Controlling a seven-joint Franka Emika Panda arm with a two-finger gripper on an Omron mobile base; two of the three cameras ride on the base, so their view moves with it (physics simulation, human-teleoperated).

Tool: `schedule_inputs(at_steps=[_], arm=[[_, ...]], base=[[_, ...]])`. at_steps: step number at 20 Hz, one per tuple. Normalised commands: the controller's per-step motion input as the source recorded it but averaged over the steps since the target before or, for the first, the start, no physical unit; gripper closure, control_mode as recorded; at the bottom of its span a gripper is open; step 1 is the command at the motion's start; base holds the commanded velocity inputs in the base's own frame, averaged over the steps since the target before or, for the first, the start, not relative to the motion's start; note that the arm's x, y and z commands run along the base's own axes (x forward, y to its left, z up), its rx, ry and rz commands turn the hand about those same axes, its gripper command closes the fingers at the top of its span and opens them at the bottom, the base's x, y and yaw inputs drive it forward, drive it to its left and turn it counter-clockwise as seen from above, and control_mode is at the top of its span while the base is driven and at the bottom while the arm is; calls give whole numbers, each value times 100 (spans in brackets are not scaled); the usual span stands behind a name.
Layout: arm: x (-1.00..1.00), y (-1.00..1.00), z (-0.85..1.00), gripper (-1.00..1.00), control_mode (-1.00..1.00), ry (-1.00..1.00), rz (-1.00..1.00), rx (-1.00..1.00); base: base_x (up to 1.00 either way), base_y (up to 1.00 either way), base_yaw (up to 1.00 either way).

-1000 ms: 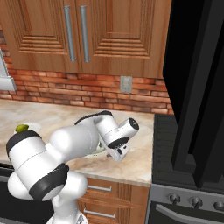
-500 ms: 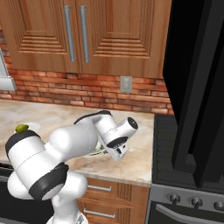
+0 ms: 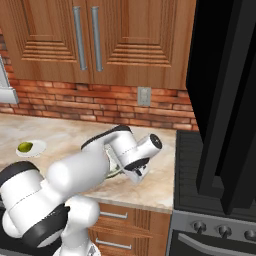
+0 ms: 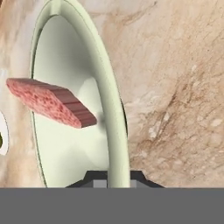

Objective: Remove the pear from the bowl and place it on the small plate. Then place the bowl with only the steak in the microwave, close the door, and press the start button to microwave the steak.

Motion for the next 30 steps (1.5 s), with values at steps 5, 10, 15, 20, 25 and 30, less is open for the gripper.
schedule_inputs(at_steps=[5,10,15,20,25,30], arm=[[-31,4,48,100,-100,-17,-4,0],[-14,35,53,100,-100,-5,-1,0],[-20,30,68,100,-100,-1,0,1],[-40,10,46,100,-100,0,0,6],[-52,2,36,100,-100,0,0,14],[-51,7,29,100,-100,0,0,17]], base=[[0,0,0],[0,0,0],[0,0,0],[0,0,0],[0,0,0],[0,0,0]])
